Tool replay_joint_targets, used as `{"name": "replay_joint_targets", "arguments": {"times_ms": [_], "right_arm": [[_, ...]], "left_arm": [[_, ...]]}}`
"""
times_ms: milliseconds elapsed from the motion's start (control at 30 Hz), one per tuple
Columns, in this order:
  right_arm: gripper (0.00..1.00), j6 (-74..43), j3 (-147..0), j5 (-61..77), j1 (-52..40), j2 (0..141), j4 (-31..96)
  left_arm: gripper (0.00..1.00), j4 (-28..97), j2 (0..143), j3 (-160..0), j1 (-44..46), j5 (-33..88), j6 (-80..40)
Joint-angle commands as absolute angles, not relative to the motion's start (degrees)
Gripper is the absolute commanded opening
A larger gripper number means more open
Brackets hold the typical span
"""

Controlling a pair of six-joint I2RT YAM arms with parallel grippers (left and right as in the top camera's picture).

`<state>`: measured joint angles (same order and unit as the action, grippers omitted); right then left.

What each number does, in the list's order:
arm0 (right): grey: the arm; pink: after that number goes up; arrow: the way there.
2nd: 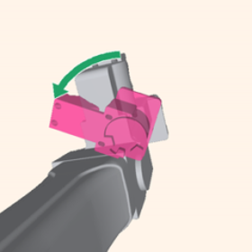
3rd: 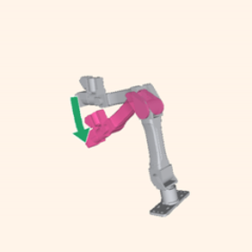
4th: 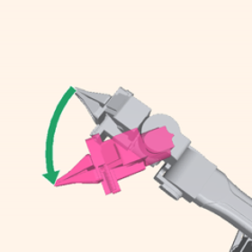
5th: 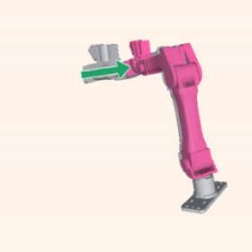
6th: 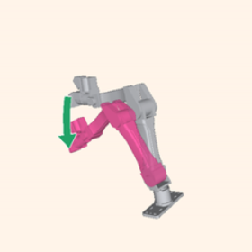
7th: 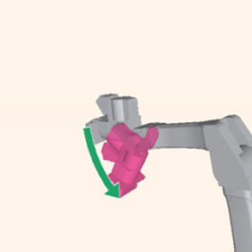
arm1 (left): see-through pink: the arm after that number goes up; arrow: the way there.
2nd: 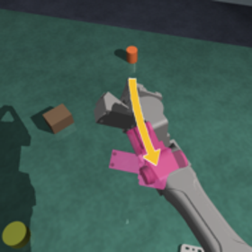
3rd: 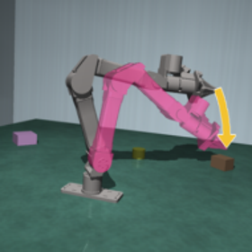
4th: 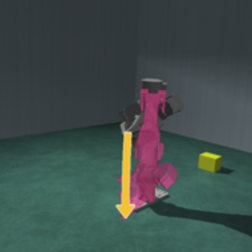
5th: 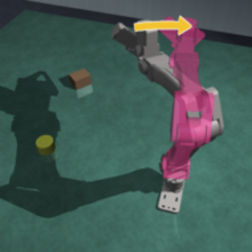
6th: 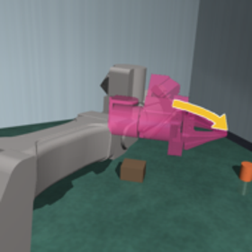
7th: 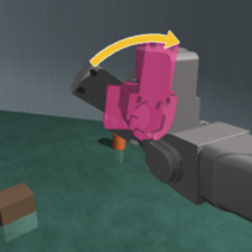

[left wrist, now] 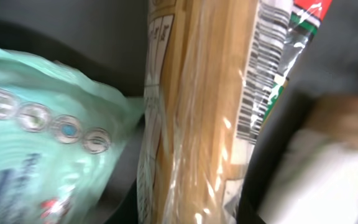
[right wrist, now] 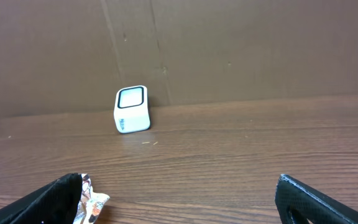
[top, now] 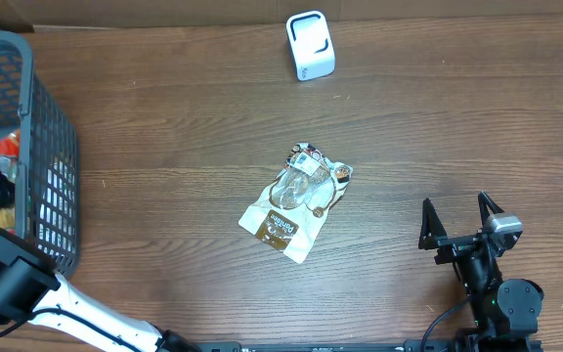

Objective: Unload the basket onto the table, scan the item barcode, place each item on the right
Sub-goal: 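Reach the left gripper into the basket toward the orange-capped package, then lift the orange-ended long package out and carry it to the table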

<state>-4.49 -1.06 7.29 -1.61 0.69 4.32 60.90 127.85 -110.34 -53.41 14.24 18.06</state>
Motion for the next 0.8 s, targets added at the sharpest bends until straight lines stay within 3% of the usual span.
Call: {"name": "replay_joint_targets", "arguments": {"times_ms": [0,400,767], "right_arm": [[1.00,-4.69,-0.47,7.60,-1.91,0.16,4.08],[1.00,-4.69,-0.47,7.60,-1.91,0.16,4.08],[1.00,-4.69,-0.47,7.60,-1.91,0.19,4.08]], "left_arm": [[0.04,64.55,126.08,-125.71,-51.68,19.09,13.63],[0.04,74.52,123.20,-156.35,-47.22,28.64,5.96],[0.04,86.21,109.06,-160.35,-43.62,35.59,4.25]]}}
